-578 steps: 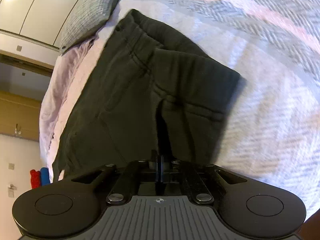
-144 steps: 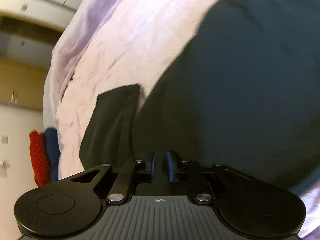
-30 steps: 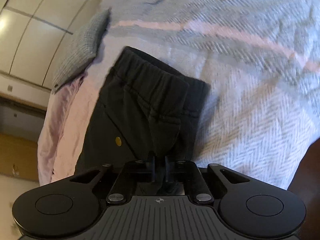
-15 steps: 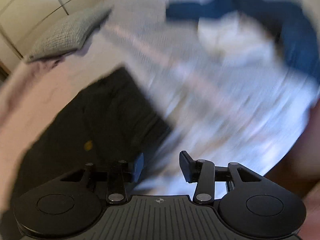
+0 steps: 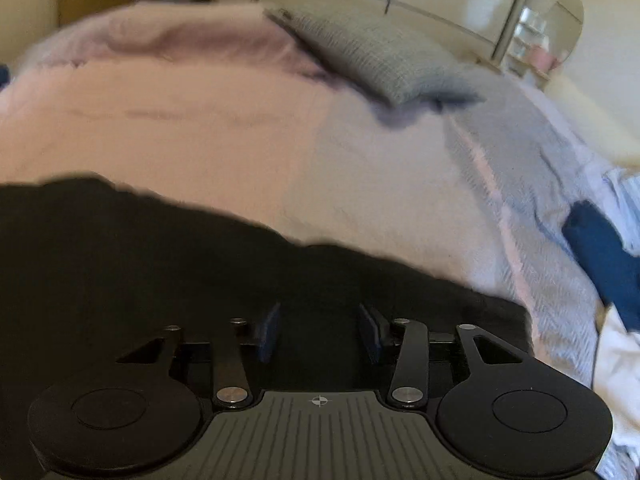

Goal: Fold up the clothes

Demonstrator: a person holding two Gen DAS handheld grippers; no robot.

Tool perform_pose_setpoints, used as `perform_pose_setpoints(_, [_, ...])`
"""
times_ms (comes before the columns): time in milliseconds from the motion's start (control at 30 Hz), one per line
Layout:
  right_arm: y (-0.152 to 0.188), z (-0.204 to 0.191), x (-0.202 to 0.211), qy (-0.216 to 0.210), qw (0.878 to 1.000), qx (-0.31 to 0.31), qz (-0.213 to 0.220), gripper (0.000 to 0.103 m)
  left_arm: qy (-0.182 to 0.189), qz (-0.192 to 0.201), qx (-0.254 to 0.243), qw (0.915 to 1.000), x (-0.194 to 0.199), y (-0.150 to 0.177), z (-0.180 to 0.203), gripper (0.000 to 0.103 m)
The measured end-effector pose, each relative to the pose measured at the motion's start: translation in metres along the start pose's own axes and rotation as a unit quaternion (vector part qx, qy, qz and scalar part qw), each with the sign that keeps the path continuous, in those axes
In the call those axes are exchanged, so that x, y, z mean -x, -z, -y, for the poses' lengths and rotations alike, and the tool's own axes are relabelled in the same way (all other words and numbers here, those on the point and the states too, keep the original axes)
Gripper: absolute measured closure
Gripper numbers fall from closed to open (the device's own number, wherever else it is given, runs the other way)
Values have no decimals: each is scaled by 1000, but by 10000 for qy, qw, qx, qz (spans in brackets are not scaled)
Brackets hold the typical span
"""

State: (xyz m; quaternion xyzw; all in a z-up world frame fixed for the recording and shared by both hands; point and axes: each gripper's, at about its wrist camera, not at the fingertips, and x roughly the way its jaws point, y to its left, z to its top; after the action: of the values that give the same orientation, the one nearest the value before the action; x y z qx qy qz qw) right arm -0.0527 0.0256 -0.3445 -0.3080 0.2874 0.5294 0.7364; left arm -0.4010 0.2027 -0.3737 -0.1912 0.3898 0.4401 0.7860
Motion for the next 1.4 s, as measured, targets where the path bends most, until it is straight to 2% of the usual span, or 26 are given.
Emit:
perform_pose_setpoints(100, [9,33,9,163,9972,-711,-167,76,-429,-115,770,9960,20,12,-57,94])
perform_pose_setpoints(167, [8,41,24,138,9939,-1078,-199,75,-747,-185,1127,9906,37,21,-86,95])
perform_pose_setpoints(200, [7,40,34,166,9918,-1254,-180,75,-790,-175,1225,9892,46,25,-94,95])
perform_pose_setpoints(267, [5,26,54,61,9911,-1324,-127,74,-748,-172,1274,9889,63,35,-96,94])
perform_pose_setpoints(333, [12,7,65,-74,9920,-1259,-112,71,-616,-206,1097,9918,71,45,-87,93])
perform_pose_setpoints(367, [20,-5,67,-115,9926,-1192,-181,64,-605,-263,900,9937,70,52,-79,91])
perform_pose_setpoints(400, [31,-13,64,-51,9930,-1134,-337,60,-709,-265,694,9947,69,58,-73,89])
perform_pose_setpoints(467, [53,-18,59,119,9917,-1153,-547,60,-830,-247,499,9950,71,70,-71,89])
perform_pose_setpoints(567, [60,-17,77,251,9886,-1438,-379,60,-844,-183,889,9923,87,72,-91,90])
perform_pose_setpoints(633, [55,-20,92,346,9873,-1532,-237,59,-970,-39,949,9907,101,69,-100,89])
perform_pose_setpoints(700, [54,-28,101,221,9881,-1523,20,58,-1113,27,919,9895,108,72,-108,77])
perform_pose_setpoints(733, [58,-33,100,178,9878,-1548,82,56,-1137,-168,969,9886,103,74,-112,76])
perform_pose_setpoints(767, [63,-37,94,167,9869,-1607,15,50,-1158,-345,1024,9874,99,77,-115,77])
perform_pose_setpoints(800, [69,-41,84,197,9857,-1671,-116,49,-1159,-382,1107,9863,96,83,-118,77])
perform_pose_setpoints(833, [75,-46,78,267,9847,-1717,-100,48,-1170,-273,1107,9866,97,86,-116,77])
perform_pose_setpoints(933, [90,-63,77,547,9814,-1782,461,39,-1177,12,1014,9879,104,96,-109,76])
perform_pose_setpoints(1067, [103,-87,84,977,9764,-1671,959,38,-999,476,954,9893,123,116,-99,75])
perform_pose_setpoints(1133, [109,-94,98,987,9726,-1799,1091,38,-824,730,906,9898,139,125,-96,75])
perform_pose_setpoints(1200, [114,-100,118,837,9693,-2024,1116,38,-773,605,978,9904,161,131,-90,75])
perform_pose_setpoints(1267, [116,-106,147,424,9658,-2389,917,38,-615,595,974,9916,184,134,-85,73])
perform_pose_setpoints(1333, [119,-113,176,-9,9629,-2503,1009,38,-582,916,909,9899,211,137,-77,65])
perform_pose_setpoints(1367, [119,-117,188,-106,9632,-2474,1044,38,-649,1065,892,9882,223,140,-73,60])
perform_pose_setpoints(1400, [119,-121,198,-123,9648,-2410,1050,38,-706,1196,884,9864,234,143,-69,60])
